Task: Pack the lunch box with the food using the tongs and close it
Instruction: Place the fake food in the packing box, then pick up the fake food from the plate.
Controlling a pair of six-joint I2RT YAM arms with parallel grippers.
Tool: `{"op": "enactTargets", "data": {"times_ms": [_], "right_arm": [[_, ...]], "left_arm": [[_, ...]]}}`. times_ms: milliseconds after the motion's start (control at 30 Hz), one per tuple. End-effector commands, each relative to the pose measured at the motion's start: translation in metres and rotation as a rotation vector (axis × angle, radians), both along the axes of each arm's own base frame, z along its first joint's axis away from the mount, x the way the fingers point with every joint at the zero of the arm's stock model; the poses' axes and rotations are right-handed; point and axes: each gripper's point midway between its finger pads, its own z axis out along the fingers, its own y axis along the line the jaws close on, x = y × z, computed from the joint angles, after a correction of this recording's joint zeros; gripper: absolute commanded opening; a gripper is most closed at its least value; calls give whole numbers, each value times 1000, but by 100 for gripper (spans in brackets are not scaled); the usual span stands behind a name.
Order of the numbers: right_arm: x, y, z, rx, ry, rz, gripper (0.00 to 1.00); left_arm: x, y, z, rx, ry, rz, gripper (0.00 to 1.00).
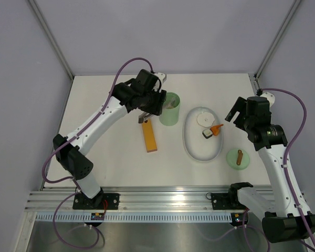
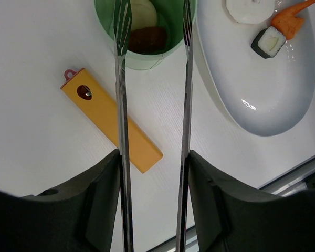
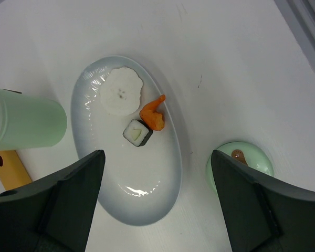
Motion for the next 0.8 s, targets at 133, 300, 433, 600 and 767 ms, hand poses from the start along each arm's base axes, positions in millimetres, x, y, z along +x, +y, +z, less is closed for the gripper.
{"op": "enactTargets", "data": {"times_ms": [133,300,433,600,767], "right_arm": [[2,0,8,7,-38,3,90],[1,0,0,5,-18,1,90],[0,0,-6,4,-3,2,90],[-1,0,-6,15,-5,-13,90],[-6,-10,-3,-17,2,-57,90]], "left_arm": [[8,6,49,-92,-153,58,47],[0,6,83,-147,-218,68,44],[-9,-6,99,-147,-256,50,43],[-32,-59,94,-170,-215,-78,43],[-44,-104,54,-102,-134,-153,43]]}}
